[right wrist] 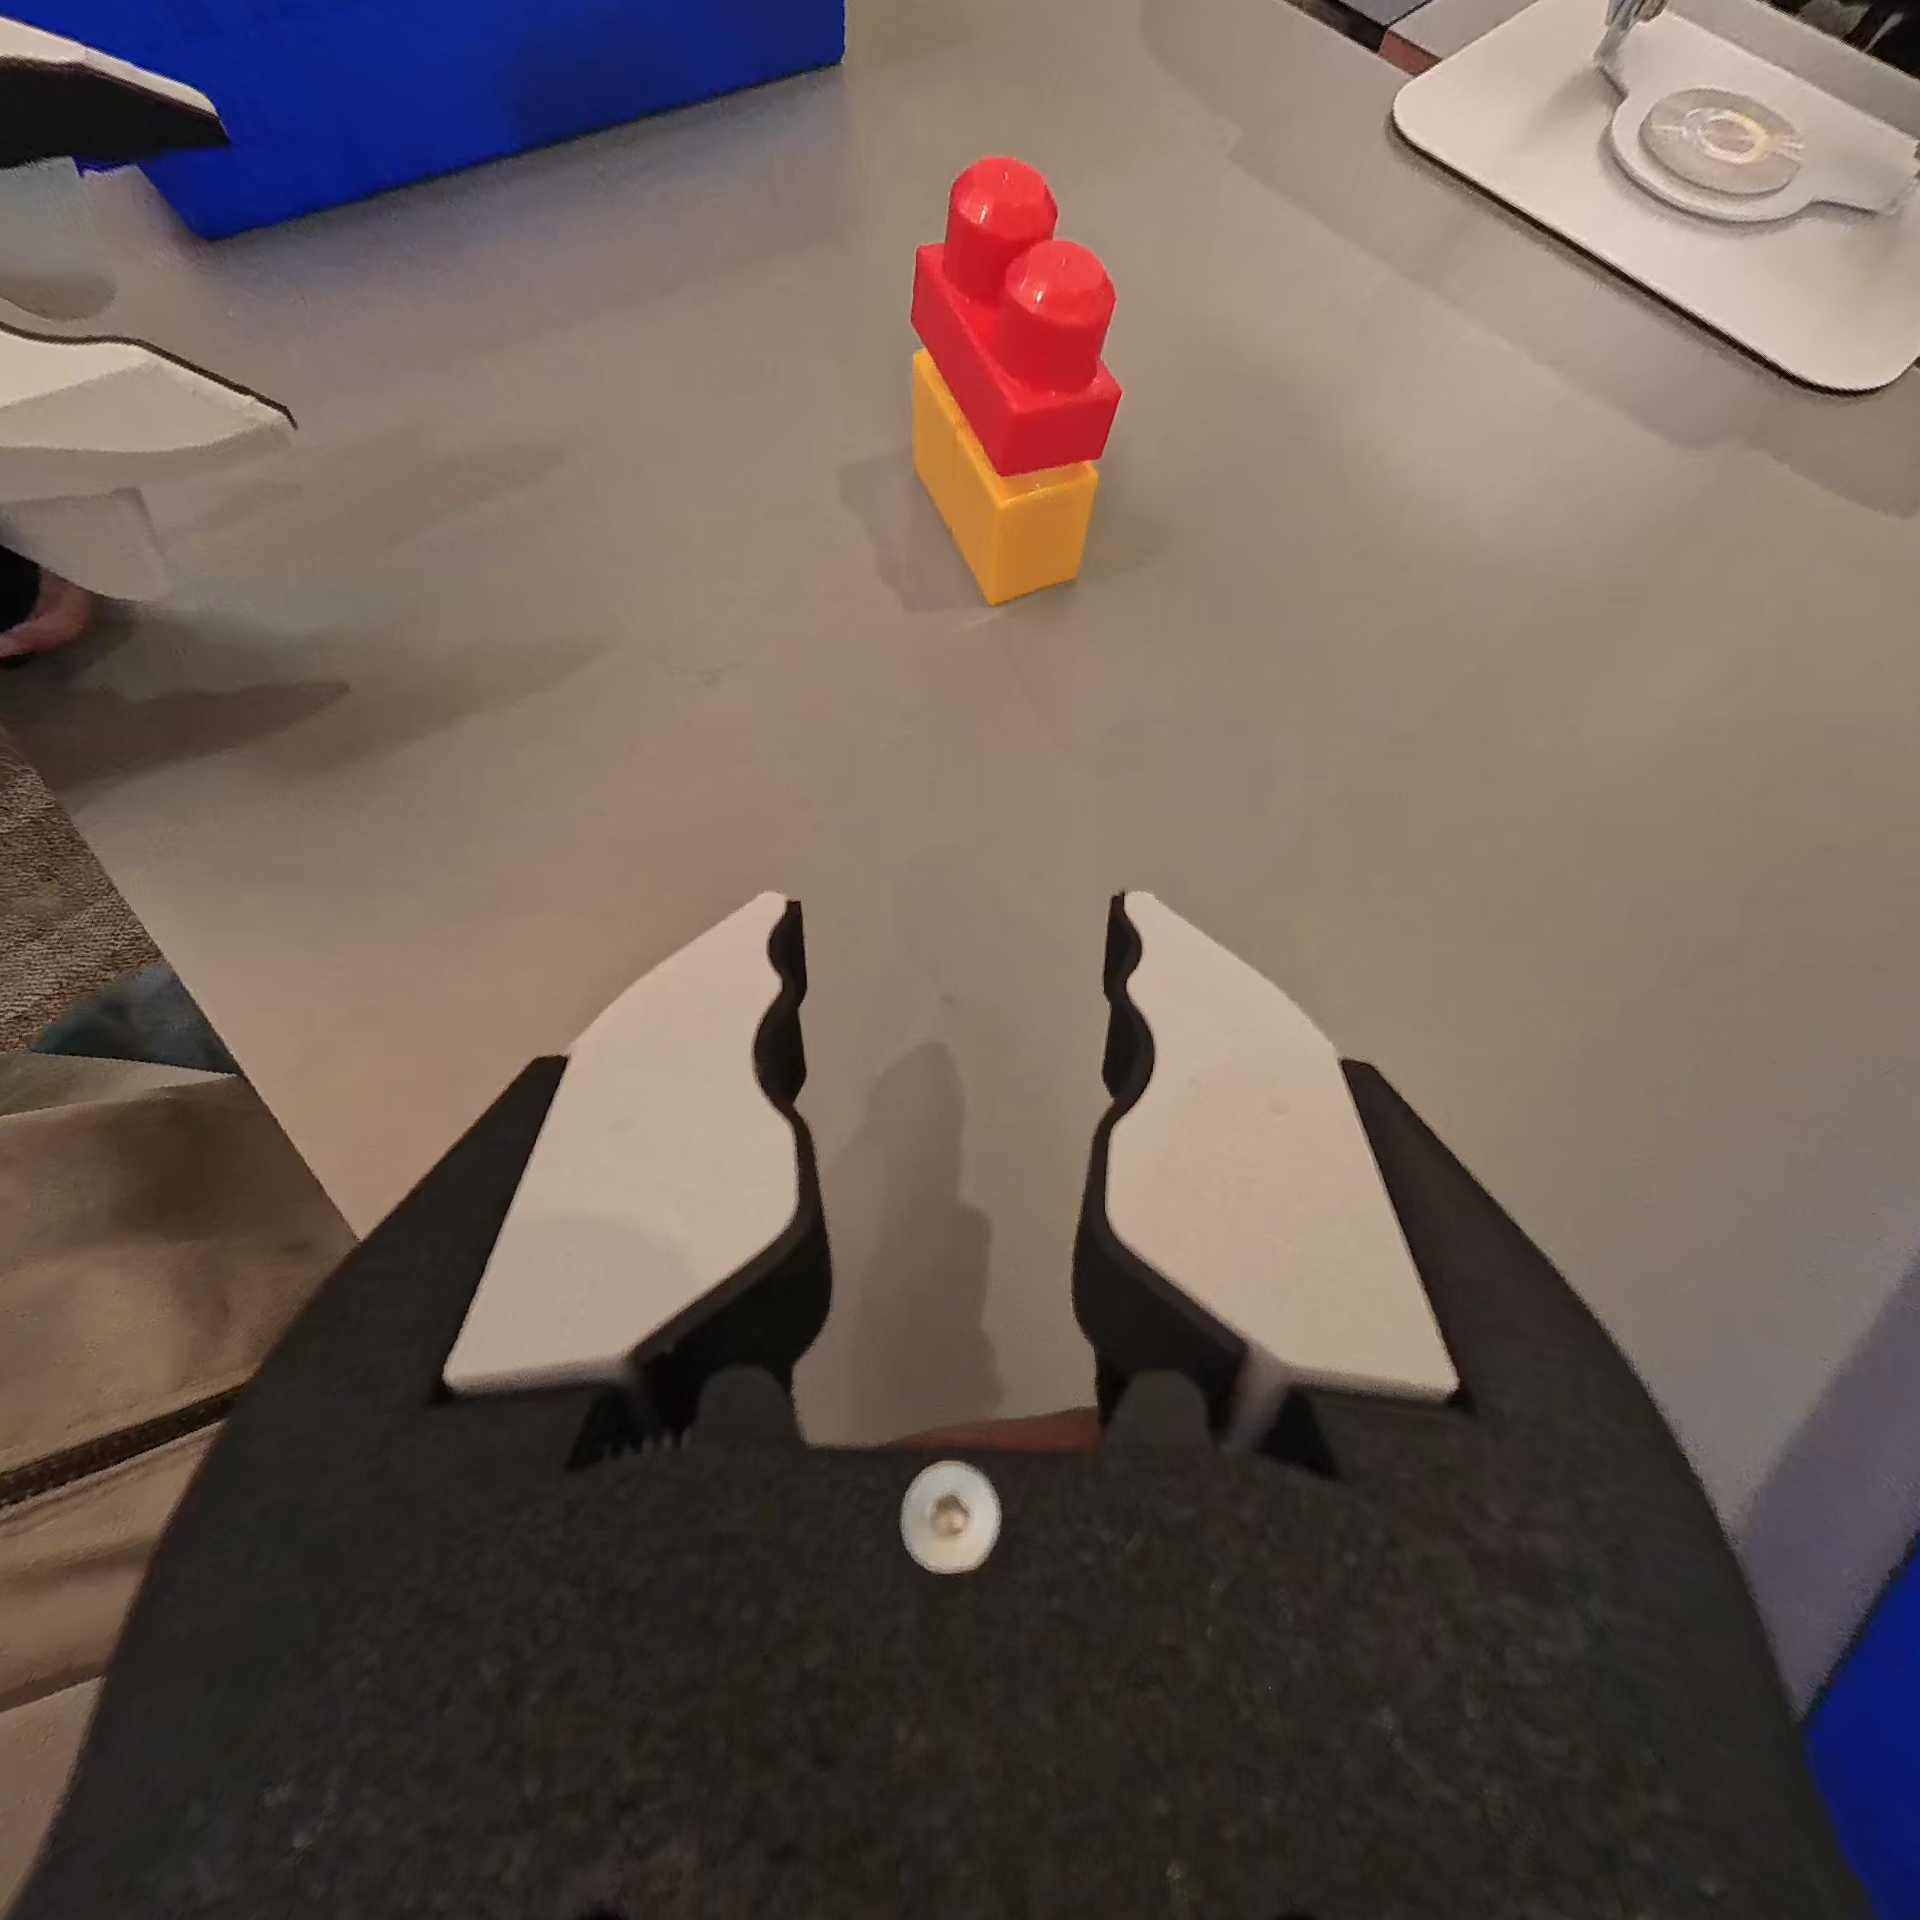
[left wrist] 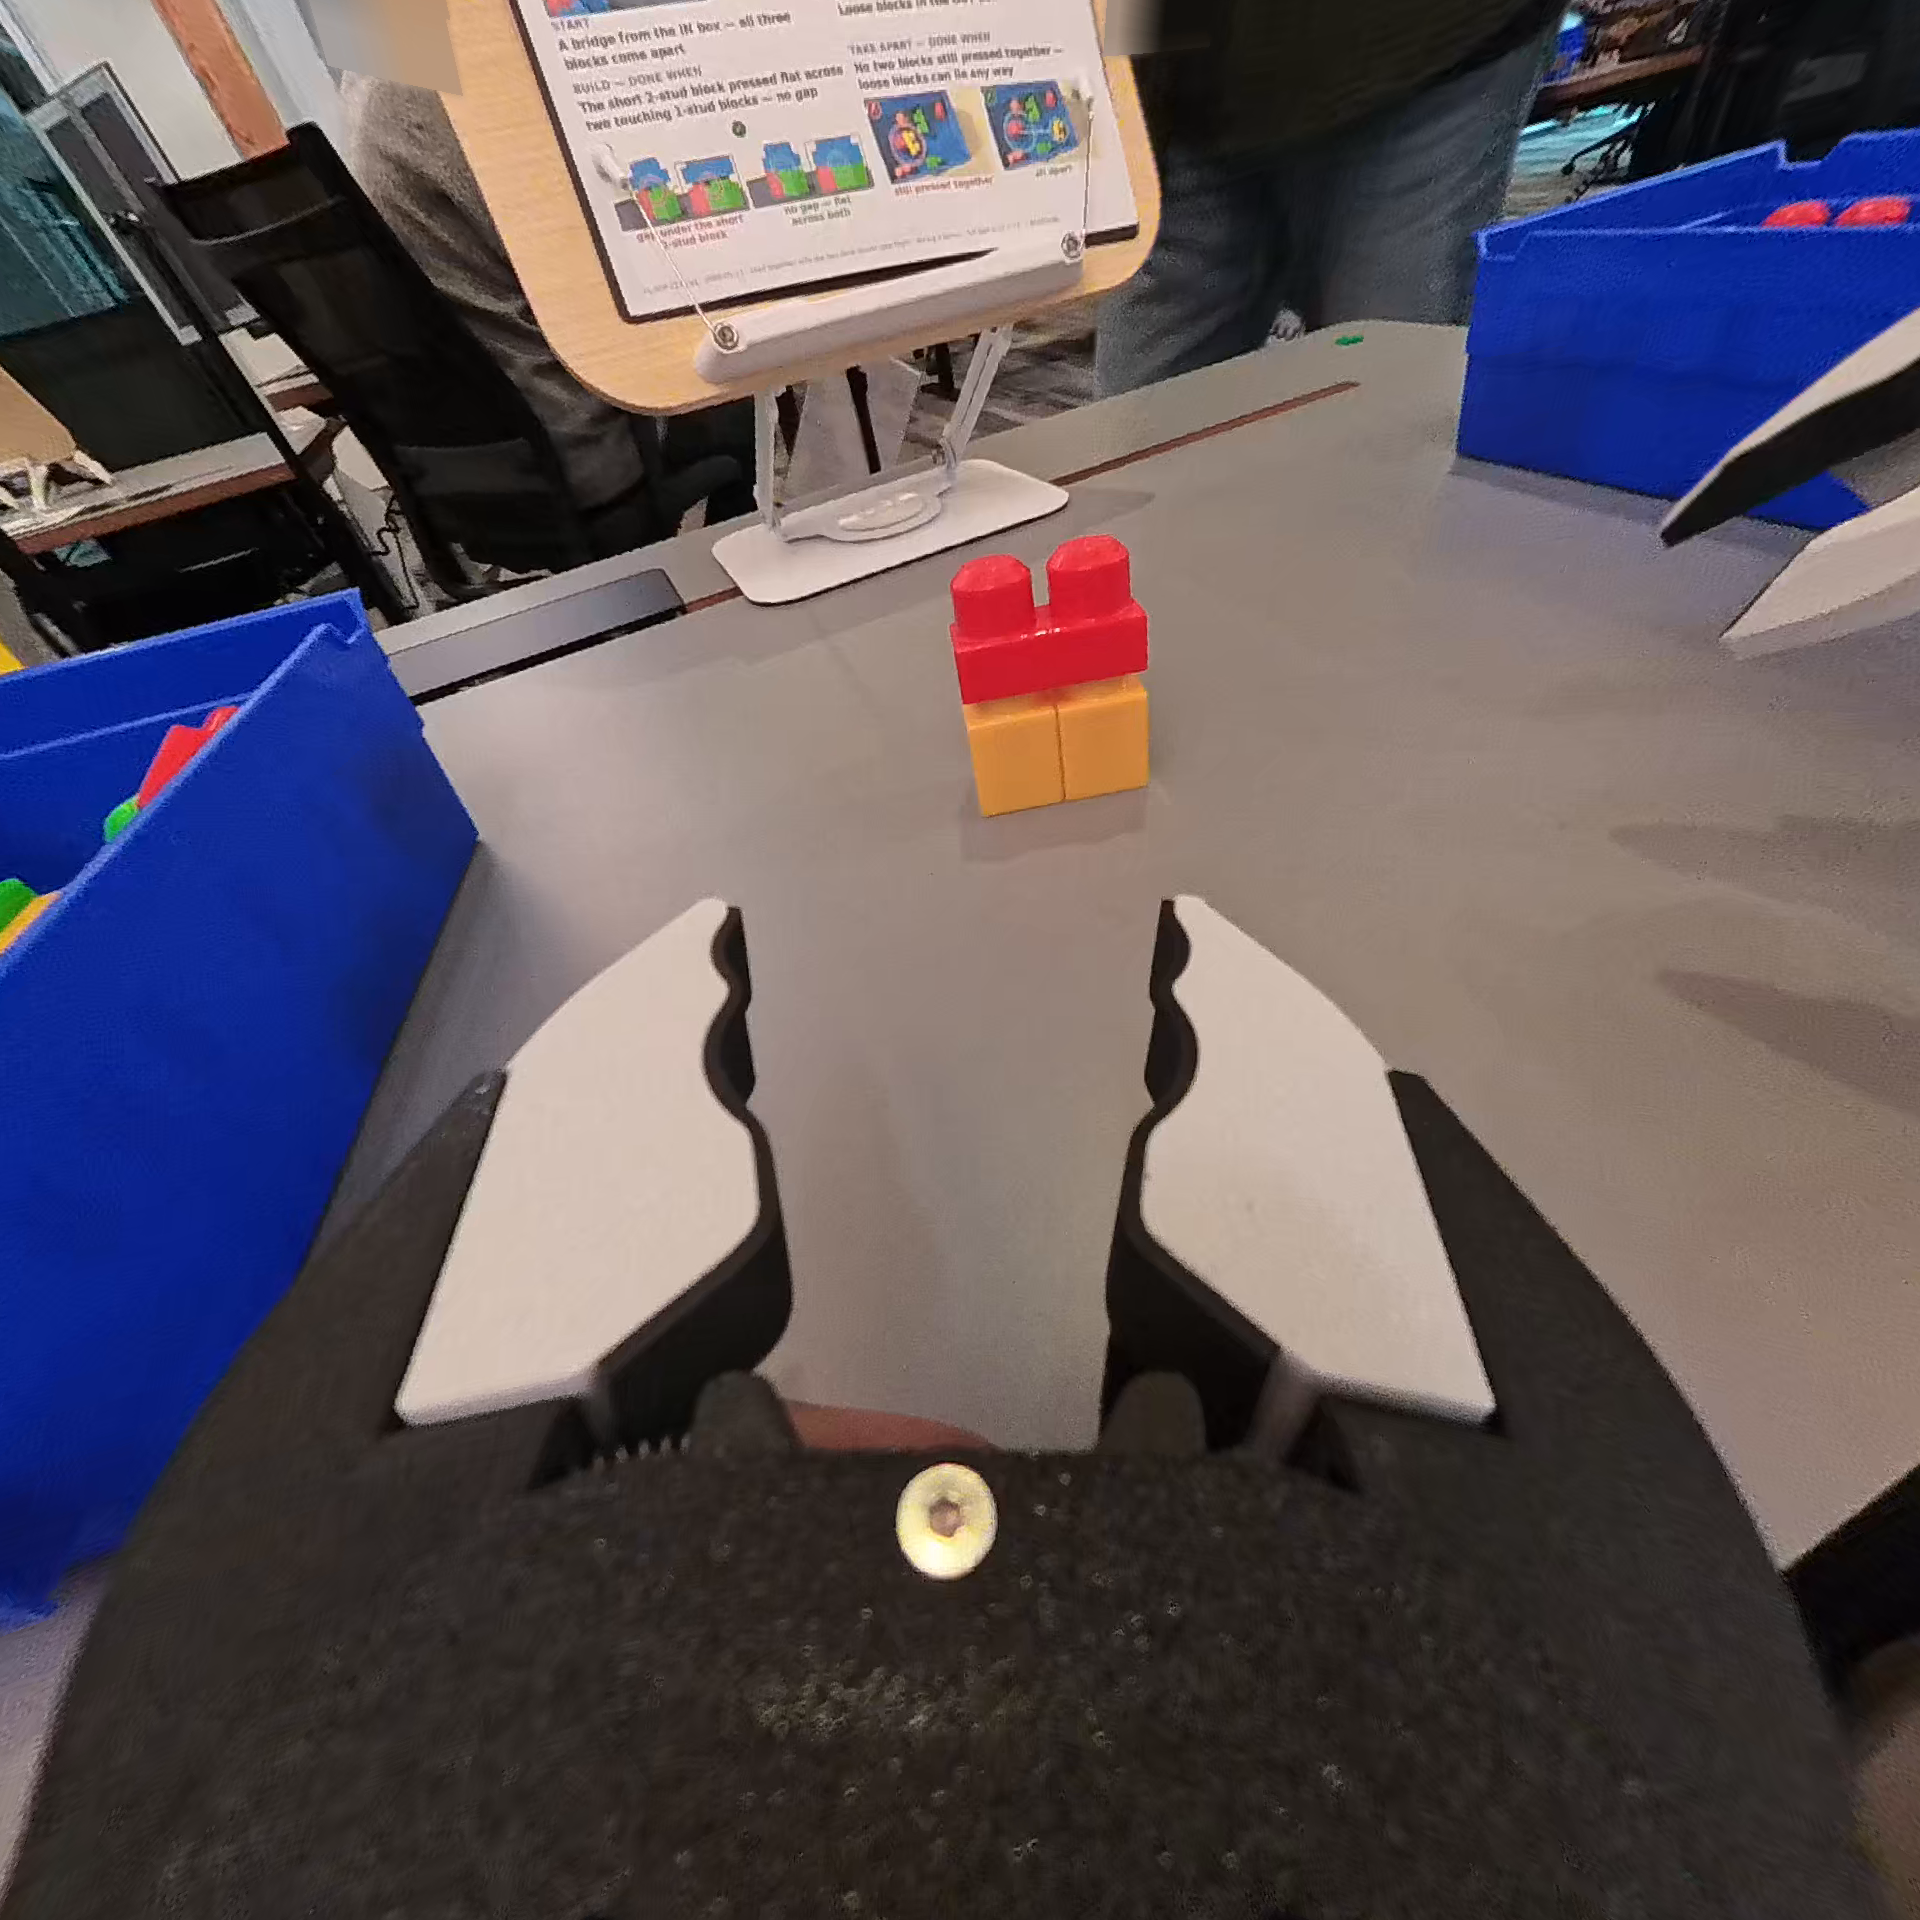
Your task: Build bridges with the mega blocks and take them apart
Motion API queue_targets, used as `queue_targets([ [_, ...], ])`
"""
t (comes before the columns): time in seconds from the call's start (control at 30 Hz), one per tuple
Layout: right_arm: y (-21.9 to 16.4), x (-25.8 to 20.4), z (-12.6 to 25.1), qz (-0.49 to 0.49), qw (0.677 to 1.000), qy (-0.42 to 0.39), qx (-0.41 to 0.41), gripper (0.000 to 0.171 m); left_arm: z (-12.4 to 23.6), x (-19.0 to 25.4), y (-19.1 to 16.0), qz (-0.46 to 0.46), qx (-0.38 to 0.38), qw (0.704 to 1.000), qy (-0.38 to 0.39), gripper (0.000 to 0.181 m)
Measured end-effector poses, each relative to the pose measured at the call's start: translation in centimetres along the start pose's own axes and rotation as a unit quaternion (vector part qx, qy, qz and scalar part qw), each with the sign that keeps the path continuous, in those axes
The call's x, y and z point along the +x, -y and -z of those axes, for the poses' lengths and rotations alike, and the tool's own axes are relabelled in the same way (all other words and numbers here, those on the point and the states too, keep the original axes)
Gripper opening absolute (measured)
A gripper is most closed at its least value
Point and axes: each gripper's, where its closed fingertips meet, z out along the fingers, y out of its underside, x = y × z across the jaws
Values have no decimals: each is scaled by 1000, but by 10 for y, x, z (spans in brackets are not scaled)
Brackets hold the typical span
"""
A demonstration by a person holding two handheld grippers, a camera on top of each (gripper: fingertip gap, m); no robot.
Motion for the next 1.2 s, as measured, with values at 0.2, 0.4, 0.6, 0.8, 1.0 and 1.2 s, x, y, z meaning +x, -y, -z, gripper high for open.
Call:
queue_targets([
  [0.2,-6,12,3,-15,1000,1,5,54,-6,0,-6,-19,-25,999,19,77],
  [0.4,-10,22,4,-21,1000,3,7,53,-8,-2,-8,-15,-38,999,25,77],
  [0.6,-13,23,2,-26,1000,12,10,52,-17,-2,-2,-7,-42,999,-7,74],
  [0.8,-17,21,-1,-37,999,20,13,52,-41,7,12,-19,-57,998,-21,75],
  [1.0,5,5,-19,-20,998,56,38,55,-52,25,12,-28,-63,997,-40,75],
  [1.2,31,6,-55,37,998,56,20,55,-39,19,-2,-5,-51,998,-32,72],
])
